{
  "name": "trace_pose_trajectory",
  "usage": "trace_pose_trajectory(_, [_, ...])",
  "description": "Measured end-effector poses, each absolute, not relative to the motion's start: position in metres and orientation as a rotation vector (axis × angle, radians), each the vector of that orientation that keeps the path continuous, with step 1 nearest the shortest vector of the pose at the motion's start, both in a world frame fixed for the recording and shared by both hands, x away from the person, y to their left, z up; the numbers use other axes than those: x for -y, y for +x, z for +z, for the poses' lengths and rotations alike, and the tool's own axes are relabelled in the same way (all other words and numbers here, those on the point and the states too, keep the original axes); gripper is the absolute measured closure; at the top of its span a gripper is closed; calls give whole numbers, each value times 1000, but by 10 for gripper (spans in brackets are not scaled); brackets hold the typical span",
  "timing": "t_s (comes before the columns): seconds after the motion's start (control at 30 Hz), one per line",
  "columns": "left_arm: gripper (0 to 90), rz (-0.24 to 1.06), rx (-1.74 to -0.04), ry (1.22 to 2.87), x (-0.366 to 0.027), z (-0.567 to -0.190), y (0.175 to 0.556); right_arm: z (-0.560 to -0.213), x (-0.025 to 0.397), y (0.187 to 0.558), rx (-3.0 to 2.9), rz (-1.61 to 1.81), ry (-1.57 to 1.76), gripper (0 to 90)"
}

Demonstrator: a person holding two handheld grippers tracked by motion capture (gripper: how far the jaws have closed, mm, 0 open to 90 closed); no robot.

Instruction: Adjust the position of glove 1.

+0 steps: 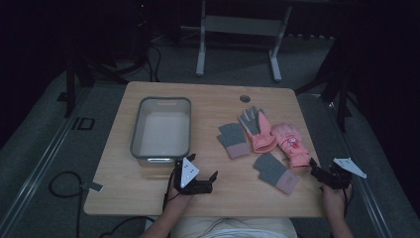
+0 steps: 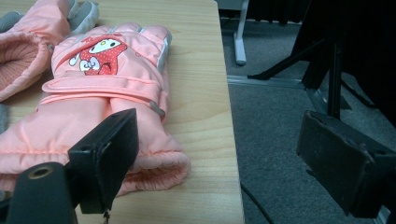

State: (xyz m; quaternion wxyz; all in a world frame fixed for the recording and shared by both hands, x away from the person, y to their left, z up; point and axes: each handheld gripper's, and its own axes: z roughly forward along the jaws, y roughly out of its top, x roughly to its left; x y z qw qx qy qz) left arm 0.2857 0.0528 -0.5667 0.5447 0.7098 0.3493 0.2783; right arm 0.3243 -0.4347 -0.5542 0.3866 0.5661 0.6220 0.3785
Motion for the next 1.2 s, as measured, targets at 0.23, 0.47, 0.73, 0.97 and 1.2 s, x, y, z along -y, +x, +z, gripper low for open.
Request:
trace_pose_trajectory(0.23, [19, 674, -856, 1681, -51, -567, 286, -554, 435, 324, -1588, 968, 1442, 126])
trace_pose_trajectory(0.47, [20, 654, -865, 1665, -54, -567, 287, -554, 433, 325, -1587, 949, 1436, 126])
trace_pose_trajectory(0.73, [22, 686, -890, 1676, -52, -566, 288, -554, 434, 325, -1586, 953, 1441, 125])
trace_pose_trajectory(0.97, [30, 628, -882, 1690, -53, -566, 291, -554, 433, 323, -1581, 952, 1440, 125])
trace_pose_trajectory(1.2, [28, 590, -833, 1723, -53, -566, 287, -553, 432, 320, -1588, 970, 1450, 125])
